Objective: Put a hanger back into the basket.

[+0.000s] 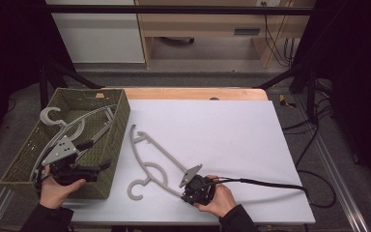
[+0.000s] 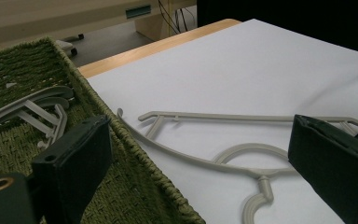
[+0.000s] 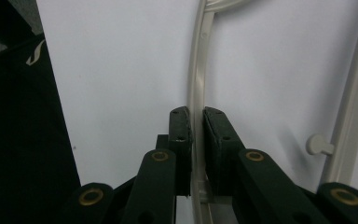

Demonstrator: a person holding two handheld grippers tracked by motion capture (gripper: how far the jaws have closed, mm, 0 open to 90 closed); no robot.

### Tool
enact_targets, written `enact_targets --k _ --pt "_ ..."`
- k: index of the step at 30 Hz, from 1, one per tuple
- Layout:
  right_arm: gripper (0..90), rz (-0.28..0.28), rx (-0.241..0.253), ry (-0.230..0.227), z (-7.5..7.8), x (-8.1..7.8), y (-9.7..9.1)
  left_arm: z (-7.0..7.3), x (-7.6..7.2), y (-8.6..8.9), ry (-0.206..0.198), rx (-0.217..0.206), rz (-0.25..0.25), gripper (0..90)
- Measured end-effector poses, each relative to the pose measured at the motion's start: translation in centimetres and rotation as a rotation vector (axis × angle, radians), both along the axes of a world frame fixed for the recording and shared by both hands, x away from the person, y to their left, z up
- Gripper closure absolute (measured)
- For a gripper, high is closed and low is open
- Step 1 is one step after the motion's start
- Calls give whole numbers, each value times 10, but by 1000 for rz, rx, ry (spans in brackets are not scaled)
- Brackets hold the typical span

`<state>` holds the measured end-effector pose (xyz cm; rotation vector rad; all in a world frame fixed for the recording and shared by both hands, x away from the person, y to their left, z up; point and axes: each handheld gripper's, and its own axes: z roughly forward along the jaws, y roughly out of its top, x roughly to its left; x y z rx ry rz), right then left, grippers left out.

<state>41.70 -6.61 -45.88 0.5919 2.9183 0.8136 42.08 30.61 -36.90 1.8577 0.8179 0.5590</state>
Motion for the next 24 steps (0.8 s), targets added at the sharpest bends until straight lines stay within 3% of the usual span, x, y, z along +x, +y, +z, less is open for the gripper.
enact_targets --k 4,11,19,24 --pt "818 0 -32 -4 2 4 -6 0 0 -1 2 1 -4 59" --pt "783 -47 -36 8 2 14 -26 -1 0 -4 5 12 -15 59" --pt "762 -28 -55 0 1 15 -24 -2 1 -7 9 19 -22 59" --pt "761 -21 -73 19 2 18 -22 -3 1 -10 11 30 -32 59"
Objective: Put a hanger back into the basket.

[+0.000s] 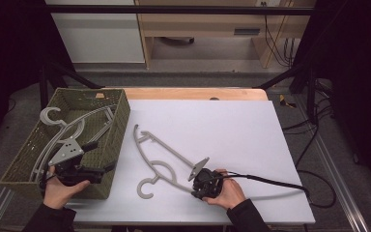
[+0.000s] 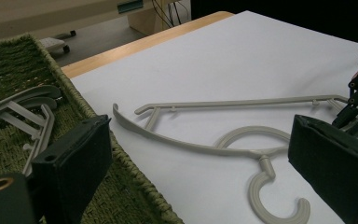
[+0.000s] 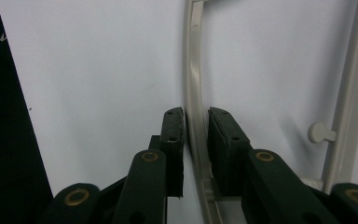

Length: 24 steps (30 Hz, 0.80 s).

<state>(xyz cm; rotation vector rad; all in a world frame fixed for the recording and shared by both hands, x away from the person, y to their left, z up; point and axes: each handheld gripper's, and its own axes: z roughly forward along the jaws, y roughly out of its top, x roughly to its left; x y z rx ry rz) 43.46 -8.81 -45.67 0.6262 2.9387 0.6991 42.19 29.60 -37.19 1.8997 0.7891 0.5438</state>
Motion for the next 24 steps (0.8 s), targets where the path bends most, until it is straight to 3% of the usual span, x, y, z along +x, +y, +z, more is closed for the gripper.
enact_targets --k 9,13,16,24 --pt "825 26 1 11 0 4 -1 1 -1 -2 -3 2 -11 59" --pt "832 -21 51 42 1 7 -4 2 -2 -2 -6 0 -12 59" --pt "833 -22 105 41 7 8 -7 2 -3 -1 -9 -1 -14 59" --pt "835 -12 178 41 21 7 -14 3 -4 -3 -16 6 -25 59"
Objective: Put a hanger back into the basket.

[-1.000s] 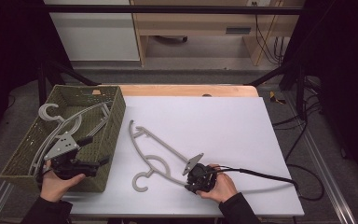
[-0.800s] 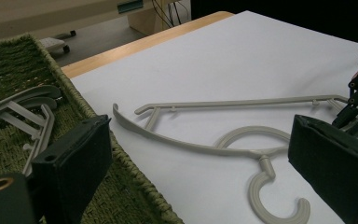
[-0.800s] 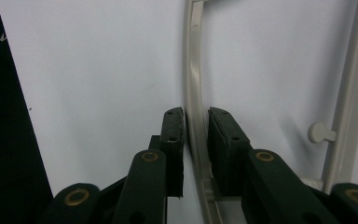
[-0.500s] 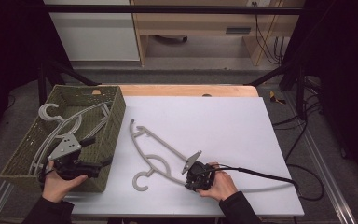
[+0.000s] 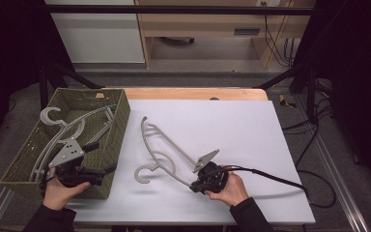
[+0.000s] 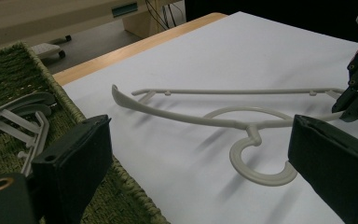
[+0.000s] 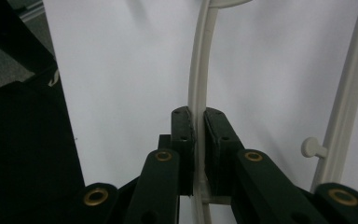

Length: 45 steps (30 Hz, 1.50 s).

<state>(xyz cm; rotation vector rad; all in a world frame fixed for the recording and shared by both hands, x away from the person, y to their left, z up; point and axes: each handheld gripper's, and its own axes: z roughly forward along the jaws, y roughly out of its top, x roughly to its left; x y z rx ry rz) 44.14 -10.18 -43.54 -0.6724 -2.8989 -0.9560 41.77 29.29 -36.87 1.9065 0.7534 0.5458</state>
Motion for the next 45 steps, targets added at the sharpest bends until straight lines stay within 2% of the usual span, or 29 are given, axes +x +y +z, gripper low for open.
enact_targets --k 1,5,6,7,8,11,13,14,17,20,24,26,27,28,29,32,34,36,40,42,43,44,45 --pt "835 -6 24 7 6 -1 -2 0 0 0 -1 -2 0 59" --pt "835 -1 46 -4 16 -1 -7 2 -1 0 -9 -2 -5 58" --pt "834 1 72 -6 22 -1 -11 3 -2 0 -13 3 -10 58" --pt "834 1 72 -6 22 -1 -11 3 -2 0 -13 3 -10 58" --pt "834 22 90 -6 28 -1 -15 4 -3 -1 -19 10 -14 57" --pt "834 44 109 -5 33 -1 -18 6 -3 -2 -24 18 -24 56" --pt "834 79 130 -2 39 -1 -22 7 -4 -4 -28 35 -36 52" --pt "833 82 126 -3 41 -2 -23 8 -4 -7 -33 56 -48 51" --pt "834 98 132 3 44 -2 -25 9 -5 -11 -35 75 -61 50" --pt "833 118 130 -2 47 -4 -29 10 -6 -19 -46 120 -85 48" --pt "833 153 136 18 50 -7 -31 13 -6 -31 -59 179 -123 45" --pt "833 160 135 19 50 -8 -31 13 -6 -35 -60 192 -140 45" --pt "833 169 135 16 50 -8 -31 13 -5 -38 -60 203 -148 46" --pt "833 182 139 32 50 -9 -31 11 -4 -43 -59 232 -161 48" --pt "833 182 139 32 50 -9 -31 11 -4 -43 -59 232 -161 48" --pt "833 207 144 49 50 -13 -31 8 -3 -53 -61 300 -192 50" --pt "833 207 143 52 50 -14 -32 7 -3 -56 -62 311 -203 50" --pt "833 219 141 52 51 -15 -32 6 -3 -60 -70 346 -212 57" --pt "833 243 144 65 52 -18 -33 3 -3 -70 -78 391 -238 66" --pt "833 252 151 65 52 -19 -33 1 -2 -74 -78 431 -246 71" --pt "833 258 154 64 52 -19 -34 1 -2 -76 -80 455 -250 77" --pt "833 260 150 67 53 -20 -34 0 -4 -79 -102 484 -261 93" --pt "833 260 150 67 53 -20 -34 0 -4 -79 -102 484 -261 107"
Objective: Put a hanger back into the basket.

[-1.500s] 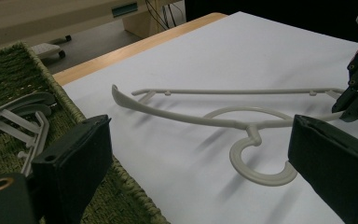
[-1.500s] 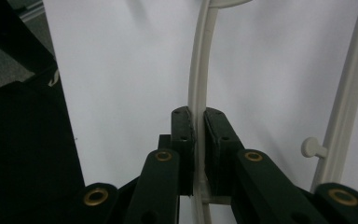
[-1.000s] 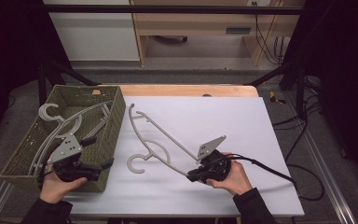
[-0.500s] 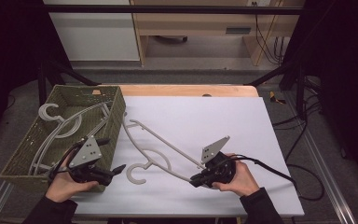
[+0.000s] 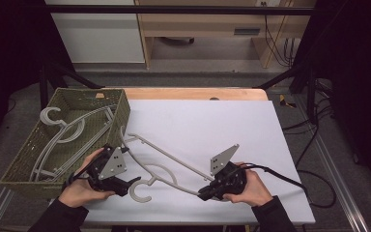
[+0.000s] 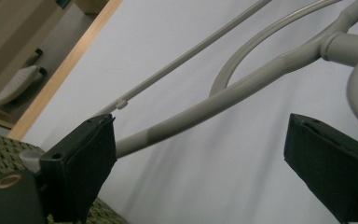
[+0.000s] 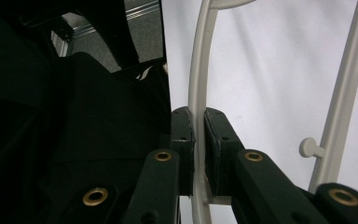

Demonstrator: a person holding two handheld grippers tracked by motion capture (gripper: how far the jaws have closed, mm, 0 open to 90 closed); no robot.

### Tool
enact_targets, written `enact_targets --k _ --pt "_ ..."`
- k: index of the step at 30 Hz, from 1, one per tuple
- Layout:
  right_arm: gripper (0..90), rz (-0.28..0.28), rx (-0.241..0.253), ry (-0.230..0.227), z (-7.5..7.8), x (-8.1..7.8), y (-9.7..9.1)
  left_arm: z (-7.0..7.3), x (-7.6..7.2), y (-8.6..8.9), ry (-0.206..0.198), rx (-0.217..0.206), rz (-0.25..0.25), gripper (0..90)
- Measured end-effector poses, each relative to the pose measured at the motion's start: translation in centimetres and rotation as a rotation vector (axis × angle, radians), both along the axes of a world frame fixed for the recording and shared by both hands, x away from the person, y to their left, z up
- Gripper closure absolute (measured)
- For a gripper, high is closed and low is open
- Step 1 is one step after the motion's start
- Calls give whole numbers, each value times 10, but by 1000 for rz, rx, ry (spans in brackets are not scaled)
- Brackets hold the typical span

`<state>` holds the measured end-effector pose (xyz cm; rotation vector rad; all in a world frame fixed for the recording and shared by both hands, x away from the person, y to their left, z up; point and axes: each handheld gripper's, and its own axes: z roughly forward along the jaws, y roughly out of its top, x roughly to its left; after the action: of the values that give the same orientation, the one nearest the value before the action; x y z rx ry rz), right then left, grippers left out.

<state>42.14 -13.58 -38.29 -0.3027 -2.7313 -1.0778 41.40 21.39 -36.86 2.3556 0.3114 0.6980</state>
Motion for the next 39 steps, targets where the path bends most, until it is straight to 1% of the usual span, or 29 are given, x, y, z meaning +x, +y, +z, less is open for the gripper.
enact_targets --k 2,3,4,5,9,10,11,12,14,16,18,19,20,21,22,23,26,27,30,32,33,35,36,37,38,39 --pt "833 7 0 7 0 -1 0 0 -1 -2 -10 10 -9 113" --pt "833 13 7 11 0 -1 0 0 -1 -3 -12 6 -11 122" --pt "833 18 13 13 0 -1 0 -1 0 -4 -13 12 -12 133" --pt "832 27 16 7 0 -2 0 -2 -1 -6 -18 37 -11 153" --pt "833 35 17 12 0 -3 0 -2 -2 -7 -30 53 -22 206" --pt "833 41 23 14 0 -3 1 -2 -2 -7 -33 59 -24 206" --pt "832 40 22 17 1 -4 0 -3 -3 -7 -35 62 -25 245" --pt "833 41 22 19 2 -5 0 -3 -3 -8 -39 77 -30 262" --pt "832 48 28 21 2 -4 0 -4 -3 -9 -40 81 -32 279" --pt "832 46 19 21 3 -6 -1 -4 -4 -10 -56 101 -37 336" --pt "832 48 23 25 3 -6 -1 -5 -3 -11 -65 112 -37 349" --pt "832 53 23 20 2 -6 -1 -5 -3 -11 -68 116 -37 391" --pt "832 53 23 20 2 -6 -1 -5 -3 -11 -69 116 -36 391" --pt "832 55 24 20 2 -6 -1 -5 -3 -11 -71 117 -35 418" --pt "832 55 26 20 2 -6 -1 -5 -3 -11 -71 121 -34 462" --pt "832 52 23 21 2 -6 -1 -6 -3 -12 -85 130 -34 471" --pt "831 55 26 26 2 -5 -2 -7 -4 -13 -94 127 -32 489" --pt "830 54 26 11 3 -4 -3 -6 -4 -12 -109 137 -38 512" --pt "828 47 30 1 4 -4 -4 -6 -5 -11 -116 126 -34 532" --pt "826 50 44 -10 5 -3 -6 -5 -5 -9 -119 134 -41 567" --pt "825 46 39 -17 6 -3 -6 -6 -5 -10 -125 124 -39 572" --pt "825 42 36 -27 7 -3 -7 -6 -6 -11 -137 139 -40 580" --pt "825 42 39 -35 7 -3 -8 -5 -6 -12 -141 139 -40 584" --pt "824 42 43 -46 7 -3 -9 -5 -6 -12 -145 135 -40 587" --pt "823 35 42 -53 8 -4 -10 -5 -6 -12 -153 121 -39 591" --pt "822 32 50 -69 10 -3 -12 -4 -5 -13 -157 116 -37 600"
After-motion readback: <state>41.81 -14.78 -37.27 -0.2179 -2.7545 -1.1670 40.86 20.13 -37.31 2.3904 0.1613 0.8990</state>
